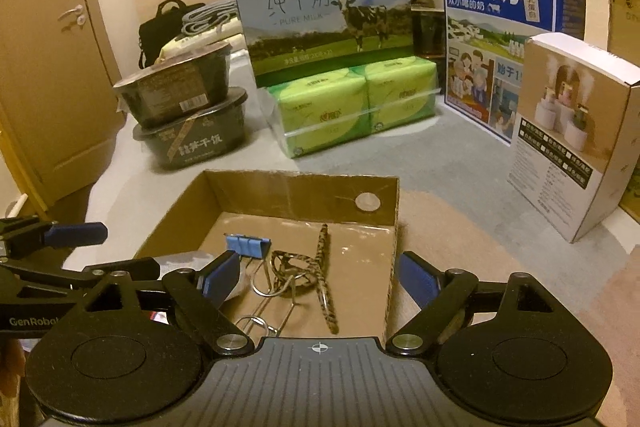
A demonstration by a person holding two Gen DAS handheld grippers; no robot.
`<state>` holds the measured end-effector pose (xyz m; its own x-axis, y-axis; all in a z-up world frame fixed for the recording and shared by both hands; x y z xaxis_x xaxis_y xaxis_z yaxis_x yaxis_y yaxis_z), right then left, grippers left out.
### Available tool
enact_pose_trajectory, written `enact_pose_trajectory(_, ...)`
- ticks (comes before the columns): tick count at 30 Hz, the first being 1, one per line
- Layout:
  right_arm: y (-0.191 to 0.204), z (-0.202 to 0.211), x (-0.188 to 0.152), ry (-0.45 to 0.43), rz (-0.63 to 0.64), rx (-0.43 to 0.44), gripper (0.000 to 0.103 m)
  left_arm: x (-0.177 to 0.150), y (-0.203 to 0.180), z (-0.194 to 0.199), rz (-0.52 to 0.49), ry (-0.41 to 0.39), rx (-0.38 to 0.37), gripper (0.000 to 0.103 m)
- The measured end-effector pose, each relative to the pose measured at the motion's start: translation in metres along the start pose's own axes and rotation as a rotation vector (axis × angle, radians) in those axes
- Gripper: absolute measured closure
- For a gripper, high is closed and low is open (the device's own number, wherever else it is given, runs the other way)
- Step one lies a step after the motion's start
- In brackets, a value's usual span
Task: Organize rigid objects
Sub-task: 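Open the right tool to drop the wire rack into the tray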
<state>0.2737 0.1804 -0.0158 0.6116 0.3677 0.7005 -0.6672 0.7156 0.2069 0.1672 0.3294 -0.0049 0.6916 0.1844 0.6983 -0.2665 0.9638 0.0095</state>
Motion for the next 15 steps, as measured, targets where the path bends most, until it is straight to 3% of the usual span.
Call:
enact_pose_trajectory(8, 0.006, 0.035, -0.014, 0.014, -0.052, 0.012, 0.017, -0.016, -0.007, 0.035, -0.003, -0.014, 0.003, 0.006)
enact_pose_trajectory(15, 0.019, 0.079, -0.039, 0.017, -0.053, -0.003, 0.014, -0.047, -0.011, 0.074, 0.053, -0.005, 0.015, 0.001)
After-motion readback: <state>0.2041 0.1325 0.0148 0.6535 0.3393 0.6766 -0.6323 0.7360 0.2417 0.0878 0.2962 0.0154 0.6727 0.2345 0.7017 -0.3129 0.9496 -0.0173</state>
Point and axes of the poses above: each gripper's, at about its wrist camera, not at the fingertips, and z roughly against the way its jaws point, y to its left, x to its top, the point moved 5 cm from there along -z, roughly the way its jaws point, and after that the axes turned 6 degrees about y, right-handed, at the moved point
